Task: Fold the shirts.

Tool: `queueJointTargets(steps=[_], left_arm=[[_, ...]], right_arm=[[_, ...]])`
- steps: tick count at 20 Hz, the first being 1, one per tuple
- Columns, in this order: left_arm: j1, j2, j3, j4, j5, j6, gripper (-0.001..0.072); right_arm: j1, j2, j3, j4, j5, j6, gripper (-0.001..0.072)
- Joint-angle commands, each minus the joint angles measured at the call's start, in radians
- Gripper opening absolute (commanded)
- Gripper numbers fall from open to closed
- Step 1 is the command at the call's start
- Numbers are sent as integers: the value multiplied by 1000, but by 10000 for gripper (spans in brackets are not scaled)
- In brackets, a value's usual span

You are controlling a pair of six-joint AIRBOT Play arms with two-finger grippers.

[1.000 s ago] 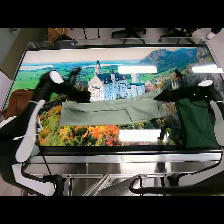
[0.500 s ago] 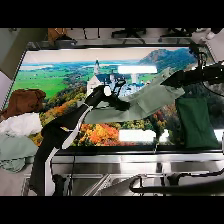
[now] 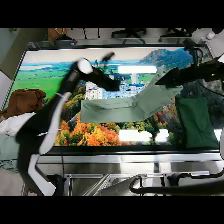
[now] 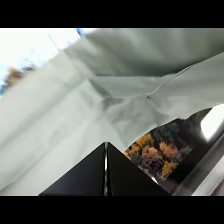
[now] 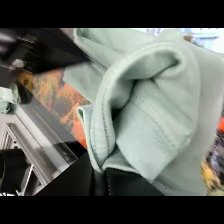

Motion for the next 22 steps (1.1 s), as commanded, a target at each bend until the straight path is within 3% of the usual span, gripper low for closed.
queueJointTargets(steps=[1, 5, 6, 7, 8, 12, 18, 19, 20, 22], left_arm=[[224, 307, -68, -5, -40, 17, 13], [444, 522, -101, -7, -38, 22, 14], [480, 557, -117, -7, -36, 37, 14], [506, 587, -143, -7, -36, 40, 14], [525, 611, -172, -7, -37, 47, 14], [549, 678, -288, -8, -41, 104, 13], [549, 691, -361, -35, -63, 138, 14], [549, 691, -365, -49, -61, 138, 14], [549, 692, -370, -76, -60, 139, 14], [549, 692, -370, -97, -63, 146, 13]], right_arm=[[229, -11, 2, 2, -203, 37, 18], [668, -154, 2, -2, -674, 7, 42], [782, -223, 2, -1, -831, -51, 315], [870, -285, 2, -2, -962, -112, 511], [927, -330, 2, -2, -1033, -173, 500], [864, -277, 2, -53, -895, -137, 500], [459, -113, 2, -401, -473, 210, 509], [386, -108, 2, -422, -404, 240, 532], [324, -111, 0, -422, -342, 254, 637], [246, -129, -35, -421, -257, 261, 664]])
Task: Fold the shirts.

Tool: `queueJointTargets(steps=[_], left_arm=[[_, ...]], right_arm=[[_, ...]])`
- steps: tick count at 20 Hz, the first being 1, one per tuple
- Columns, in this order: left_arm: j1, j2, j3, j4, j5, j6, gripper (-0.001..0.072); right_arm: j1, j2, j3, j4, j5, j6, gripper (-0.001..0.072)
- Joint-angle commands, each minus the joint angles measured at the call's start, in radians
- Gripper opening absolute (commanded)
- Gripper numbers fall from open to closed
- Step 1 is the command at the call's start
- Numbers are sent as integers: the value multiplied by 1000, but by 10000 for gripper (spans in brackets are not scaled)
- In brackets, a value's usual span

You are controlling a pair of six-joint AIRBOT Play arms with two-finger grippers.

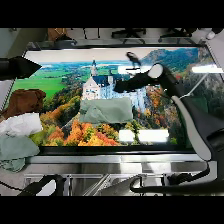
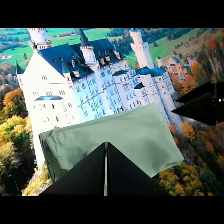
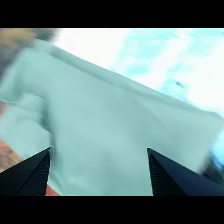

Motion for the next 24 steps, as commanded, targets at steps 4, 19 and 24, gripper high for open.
queueJointTargets(steps=[4, 19, 24], left_arm=[[2, 3, -11, -51, -3, 14, 14], [2, 3, -11, -52, -8, 13, 14], [2, 3, -11, -52, -17, 13, 14]], right_arm=[[-144, -52, -156, -19, 160, 42, 664], [-90, -236, -113, 504, 156, -232, 18], [-226, -80, 142, 498, 171, -194, 17]])
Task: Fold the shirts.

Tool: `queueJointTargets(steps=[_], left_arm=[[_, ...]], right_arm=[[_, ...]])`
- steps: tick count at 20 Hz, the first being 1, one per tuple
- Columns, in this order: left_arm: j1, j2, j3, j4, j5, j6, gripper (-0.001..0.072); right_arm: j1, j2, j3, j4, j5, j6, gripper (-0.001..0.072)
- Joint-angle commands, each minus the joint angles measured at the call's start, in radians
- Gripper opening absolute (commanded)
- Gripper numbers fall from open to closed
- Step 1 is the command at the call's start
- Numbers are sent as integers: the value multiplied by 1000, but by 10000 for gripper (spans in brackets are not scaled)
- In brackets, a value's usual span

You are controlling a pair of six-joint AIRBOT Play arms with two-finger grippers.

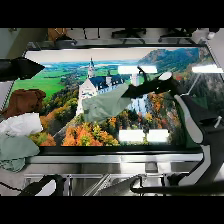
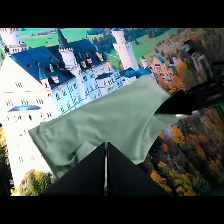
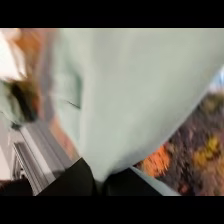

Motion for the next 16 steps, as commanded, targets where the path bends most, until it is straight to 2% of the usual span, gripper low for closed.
queueJointTargets(steps=[1, 4, 8, 13, 16], left_arm=[[0, 0, 0, 0, -4, -1, 14], [0, 0, 0, -1, -5, -1, 14], [0, 0, 0, -1, -5, -1, 14], [-4, 0, -1, 0, -5, -1, 14], [-31, 0, -1, 3, -10, 0, 14]], right_arm=[[-124, 101, 171, 31, 11, 43, 17], [-280, 172, 234, 29, 11, 95, 17], [-502, 217, 234, -2, -11, 114, 17], [-732, 242, 233, -170, -21, 190, 17], [-790, 250, 233, -271, 13, 217, 17]])
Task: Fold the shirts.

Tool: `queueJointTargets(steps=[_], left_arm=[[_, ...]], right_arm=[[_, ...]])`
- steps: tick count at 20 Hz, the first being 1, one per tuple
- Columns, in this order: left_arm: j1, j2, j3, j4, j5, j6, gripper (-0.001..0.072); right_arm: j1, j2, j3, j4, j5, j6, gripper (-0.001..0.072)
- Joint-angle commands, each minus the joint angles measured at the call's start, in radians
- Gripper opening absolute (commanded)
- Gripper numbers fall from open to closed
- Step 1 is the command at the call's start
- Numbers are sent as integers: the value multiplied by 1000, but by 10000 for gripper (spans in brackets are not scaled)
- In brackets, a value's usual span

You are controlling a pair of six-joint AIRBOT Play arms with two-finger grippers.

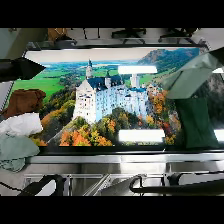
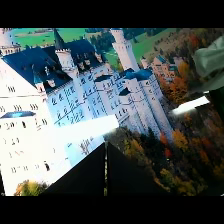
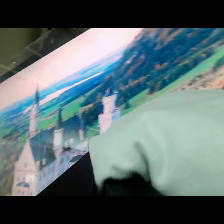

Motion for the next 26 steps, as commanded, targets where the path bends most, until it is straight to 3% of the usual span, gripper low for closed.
queueJointTargets(steps=[1, 7, 14, 17, 19, 20, 22, 24, 26], left_arm=[[-35, 0, 0, 2, -4, 6, 14], [-153, 0, 0, 2, -4, 37, 14], [-305, -2, 0, 8, -3, 50, 14], [-355, -2, 0, 8, -5, 55, 14], [-378, -2, 0, 8, -6, 55, 14], [-391, -2, 0, 8, -6, 55, 14], [-412, -2, 0, 8, -11, 56, 14], [-426, -2, 0, 9, -22, 66, 14], [-428, -2, 0, 8, -18, 65, 14]], right_arm=[[-81, 12, 1, -120, 41, 41, 17], [-81, 88, 1, -384, 170, 225, 17], [-82, 149, -65, -783, 563, 490, 17], [-82, 221, -193, -846, 574, 565, 18], [-82, 264, -311, -903, 574, 548, 28], [-82, 288, -378, -941, 574, 546, 108], [-83, 336, -509, -1011, 573, 528, 418], [-95, 345, -565, -1054, 572, 528, 520], [-102, 325, -550, -1046, 561, 528, 527]])
